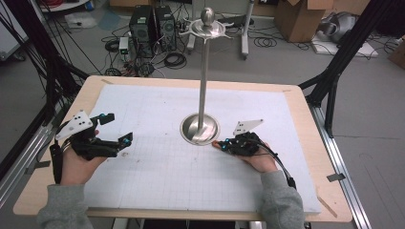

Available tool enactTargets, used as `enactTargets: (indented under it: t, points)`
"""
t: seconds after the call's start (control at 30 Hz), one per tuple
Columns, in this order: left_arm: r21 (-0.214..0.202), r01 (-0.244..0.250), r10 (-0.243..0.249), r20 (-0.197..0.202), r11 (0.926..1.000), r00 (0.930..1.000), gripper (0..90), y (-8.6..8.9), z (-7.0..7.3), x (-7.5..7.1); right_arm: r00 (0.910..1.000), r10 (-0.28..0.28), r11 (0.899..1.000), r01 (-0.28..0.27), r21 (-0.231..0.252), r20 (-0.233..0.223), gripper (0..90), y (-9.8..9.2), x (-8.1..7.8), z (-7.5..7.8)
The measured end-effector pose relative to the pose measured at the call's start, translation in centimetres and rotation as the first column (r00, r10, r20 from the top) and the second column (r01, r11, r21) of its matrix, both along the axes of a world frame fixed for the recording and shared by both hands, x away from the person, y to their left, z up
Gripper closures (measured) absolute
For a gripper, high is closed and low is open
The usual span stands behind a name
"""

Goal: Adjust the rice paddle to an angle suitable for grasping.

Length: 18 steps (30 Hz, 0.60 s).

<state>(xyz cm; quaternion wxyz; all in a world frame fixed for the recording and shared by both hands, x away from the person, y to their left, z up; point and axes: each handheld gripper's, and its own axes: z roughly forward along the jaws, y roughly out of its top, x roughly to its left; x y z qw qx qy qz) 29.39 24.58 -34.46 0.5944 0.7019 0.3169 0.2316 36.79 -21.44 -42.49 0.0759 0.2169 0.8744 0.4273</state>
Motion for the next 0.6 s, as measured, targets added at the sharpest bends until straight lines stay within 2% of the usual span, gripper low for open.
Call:
enactTargets:
  t: [0.23, 0.33, 0.6]
  points:
    - [0.001, -0.001, 0.001, -0.001, 1.0000, 1.0000, 1.8, 0.00, -0.04, 0.02, 0.9999, 0.009, 1.000, -0.009, -0.023, -0.014, 89.1, 0.24, 0.15, -0.45]
    - [0.001, 0.002, -0.002, -0.005, 1.0000, 1.0000, 1.8, 0.05, -0.07, 0.02, 0.9993, 0.010, 0.999, -0.012, -0.039, -0.036, 89.1, 0.31, 0.26, -0.71]
    - [0.003, -0.012, 0.012, -0.009, 0.9999, 0.9999, 1.8, 0.50, -0.09, -0.18, 0.9973, 0.007, 0.999, -0.010, -0.043, -0.073, 89.1, 0.29, 0.49, -0.89]
